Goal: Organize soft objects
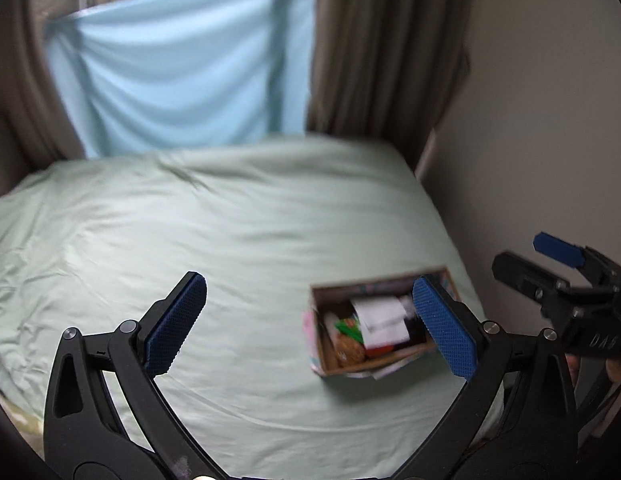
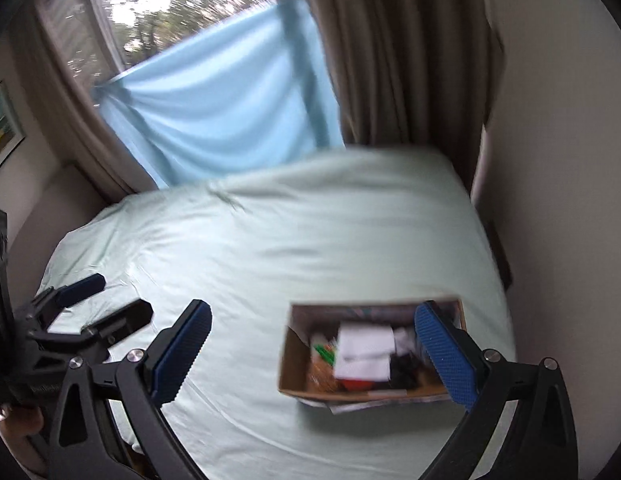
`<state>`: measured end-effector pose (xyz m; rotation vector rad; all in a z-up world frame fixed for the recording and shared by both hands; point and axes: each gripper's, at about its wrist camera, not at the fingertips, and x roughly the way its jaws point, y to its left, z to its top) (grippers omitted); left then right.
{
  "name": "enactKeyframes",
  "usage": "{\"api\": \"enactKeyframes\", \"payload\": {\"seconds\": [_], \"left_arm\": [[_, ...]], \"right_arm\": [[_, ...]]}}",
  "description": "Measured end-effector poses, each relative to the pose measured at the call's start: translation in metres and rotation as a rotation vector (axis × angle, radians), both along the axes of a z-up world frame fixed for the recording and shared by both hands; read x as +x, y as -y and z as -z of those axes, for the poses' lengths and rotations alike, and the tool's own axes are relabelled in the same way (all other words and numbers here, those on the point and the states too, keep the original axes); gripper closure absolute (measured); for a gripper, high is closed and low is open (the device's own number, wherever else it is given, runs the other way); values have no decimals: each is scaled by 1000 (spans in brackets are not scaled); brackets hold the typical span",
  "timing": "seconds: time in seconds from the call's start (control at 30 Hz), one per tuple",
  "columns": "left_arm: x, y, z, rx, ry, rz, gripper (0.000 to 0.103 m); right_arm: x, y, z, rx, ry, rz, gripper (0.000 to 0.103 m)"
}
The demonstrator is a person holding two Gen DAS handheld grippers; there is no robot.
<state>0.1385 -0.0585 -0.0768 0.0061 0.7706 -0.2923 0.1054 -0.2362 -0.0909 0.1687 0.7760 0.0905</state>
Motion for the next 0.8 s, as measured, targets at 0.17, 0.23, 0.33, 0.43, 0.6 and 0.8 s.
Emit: {"api": "enactKeyframes", "payload": {"seconds": [0.17,0.23,0.33,0.43,0.6,0.8], "left_arm": [[-30,-45,-48,12,167,-92,0],[-42,-59,-56,1,218,-115,0],[-50,-76,-61,-14,238,-139,0],[-52,-87,-62,-10,251,-147,0],[-57,-96,-61,6,281,-138,0],[-63,-98,-58,1,306,-128,0]], "right_arm": [[-14,-40,-47,-64,129,-8,2],[-19,-51,-57,-91,161,6,2],[-23,-62,-64,-103,186,17,2],[-28,-69,-66,-98,201,19,2],[-38,-76,-67,-104,226,42,2],[-48,-79,-71,-121,256,76,2]]}}
